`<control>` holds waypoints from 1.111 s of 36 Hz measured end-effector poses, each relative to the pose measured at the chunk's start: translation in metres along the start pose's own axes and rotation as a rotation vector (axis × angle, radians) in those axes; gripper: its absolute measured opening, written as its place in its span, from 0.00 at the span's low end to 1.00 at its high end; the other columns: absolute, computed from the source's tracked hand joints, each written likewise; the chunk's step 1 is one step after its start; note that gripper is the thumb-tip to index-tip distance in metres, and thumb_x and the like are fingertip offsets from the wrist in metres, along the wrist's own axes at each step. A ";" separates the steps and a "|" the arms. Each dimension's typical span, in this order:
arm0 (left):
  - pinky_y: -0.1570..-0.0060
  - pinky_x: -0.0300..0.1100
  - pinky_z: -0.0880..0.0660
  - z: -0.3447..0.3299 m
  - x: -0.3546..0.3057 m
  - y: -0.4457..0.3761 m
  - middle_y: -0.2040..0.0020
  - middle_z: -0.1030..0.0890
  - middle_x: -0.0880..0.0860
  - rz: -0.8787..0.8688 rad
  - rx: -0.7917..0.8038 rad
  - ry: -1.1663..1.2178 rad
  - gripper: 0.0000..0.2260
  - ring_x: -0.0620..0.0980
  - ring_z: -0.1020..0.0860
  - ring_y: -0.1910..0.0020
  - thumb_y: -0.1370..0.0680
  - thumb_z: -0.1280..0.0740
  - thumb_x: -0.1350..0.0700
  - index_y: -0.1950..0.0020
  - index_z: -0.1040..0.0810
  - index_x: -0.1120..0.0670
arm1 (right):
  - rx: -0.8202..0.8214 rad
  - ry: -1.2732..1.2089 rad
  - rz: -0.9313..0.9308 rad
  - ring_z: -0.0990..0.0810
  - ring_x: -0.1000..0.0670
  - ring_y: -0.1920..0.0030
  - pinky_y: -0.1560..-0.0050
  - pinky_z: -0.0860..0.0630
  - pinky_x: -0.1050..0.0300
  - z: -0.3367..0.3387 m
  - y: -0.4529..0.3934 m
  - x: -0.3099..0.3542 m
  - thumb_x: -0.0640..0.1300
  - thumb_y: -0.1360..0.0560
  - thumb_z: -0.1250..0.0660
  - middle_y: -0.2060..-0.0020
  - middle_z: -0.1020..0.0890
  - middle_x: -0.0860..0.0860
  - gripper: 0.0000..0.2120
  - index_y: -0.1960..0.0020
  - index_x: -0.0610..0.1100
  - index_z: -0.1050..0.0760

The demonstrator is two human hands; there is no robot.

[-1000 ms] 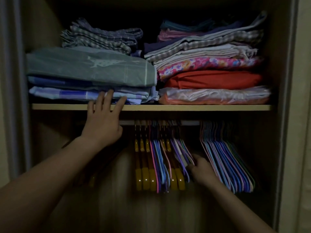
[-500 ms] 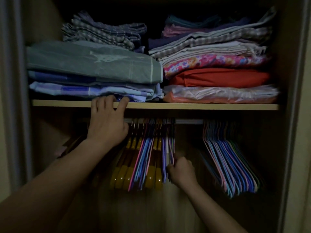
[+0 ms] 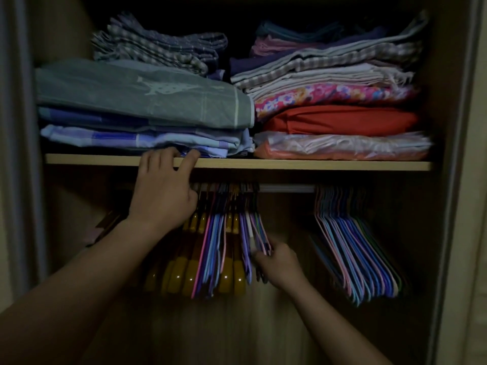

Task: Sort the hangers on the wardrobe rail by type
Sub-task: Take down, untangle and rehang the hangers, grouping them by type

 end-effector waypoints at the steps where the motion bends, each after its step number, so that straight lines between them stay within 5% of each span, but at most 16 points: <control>1: 0.31 0.57 0.37 0.001 0.001 0.001 0.35 0.30 0.62 -0.004 0.002 0.002 0.34 0.62 0.32 0.35 0.29 0.31 0.50 0.24 0.37 0.52 | -0.017 -0.063 0.015 0.18 0.48 0.67 0.71 0.25 0.60 0.001 0.002 0.000 0.52 0.20 0.34 0.59 0.15 0.45 0.10 0.44 0.48 0.22; 5: 0.29 0.58 0.38 0.004 0.001 0.004 0.33 0.30 0.61 -0.017 -0.004 0.024 0.34 0.61 0.33 0.32 0.28 0.30 0.51 0.24 0.38 0.52 | -0.105 -0.215 -0.003 0.18 0.52 0.62 0.62 0.25 0.60 0.002 0.006 -0.010 0.55 0.19 0.38 0.61 0.16 0.49 0.10 0.50 0.53 0.20; 9: 0.25 0.59 0.40 0.006 0.000 0.006 0.32 0.31 0.61 -0.012 -0.009 0.043 0.34 0.60 0.35 0.30 0.27 0.30 0.51 0.23 0.38 0.52 | -0.172 -0.211 -0.005 0.19 0.54 0.47 0.43 0.21 0.49 0.007 0.005 -0.020 0.53 0.18 0.40 0.49 0.16 0.53 0.15 0.37 0.50 0.21; 15: 0.24 0.59 0.43 0.003 0.001 0.006 0.32 0.31 0.61 -0.015 -0.006 0.050 0.35 0.60 0.36 0.29 0.27 0.30 0.50 0.23 0.39 0.52 | -0.317 -0.132 0.042 0.25 0.57 0.51 0.58 0.30 0.65 0.020 0.013 -0.013 0.47 0.17 0.41 0.51 0.26 0.54 0.06 0.43 0.55 0.27; 22: 0.23 0.59 0.48 -0.004 0.004 0.007 0.29 0.33 0.61 -0.031 0.007 0.063 0.38 0.61 0.39 0.26 0.28 0.30 0.47 0.22 0.41 0.51 | -0.476 0.245 0.099 0.25 0.50 0.59 0.62 0.33 0.56 0.059 -0.008 -0.012 0.48 0.16 0.45 0.57 0.24 0.47 0.14 0.48 0.45 0.22; 26: 0.23 0.59 0.51 -0.009 0.004 0.006 0.28 0.36 0.61 -0.034 0.025 0.052 0.41 0.61 0.41 0.25 0.30 0.29 0.46 0.21 0.44 0.51 | -0.531 0.417 0.121 0.23 0.41 0.54 0.57 0.32 0.53 0.086 -0.036 0.017 0.45 0.17 0.42 0.56 0.23 0.44 0.14 0.47 0.38 0.20; 32: 0.23 0.60 0.53 -0.012 0.005 0.006 0.25 0.39 0.63 -0.025 0.047 -0.017 0.46 0.63 0.45 0.23 0.31 0.27 0.45 0.20 0.48 0.50 | -0.270 0.549 -0.142 0.20 0.36 0.46 0.51 0.27 0.50 0.077 -0.070 0.012 0.44 0.19 0.40 0.47 0.19 0.37 0.13 0.45 0.36 0.23; 40: 0.23 0.62 0.52 -0.002 0.000 0.024 0.20 0.49 0.61 0.045 0.020 0.142 0.45 0.62 0.53 0.20 0.28 0.29 0.50 0.18 0.52 0.49 | -0.096 0.625 -0.252 0.20 0.36 0.43 0.46 0.25 0.47 0.046 0.014 -0.063 0.42 0.22 0.39 0.45 0.19 0.36 0.11 0.46 0.37 0.23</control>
Point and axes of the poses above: each hand's wrist, its own y-axis away from the middle knuckle, its own z-axis out of the back of the hand, x = y × z, the point moved 4 cm from there along -y, towards the middle knuckle
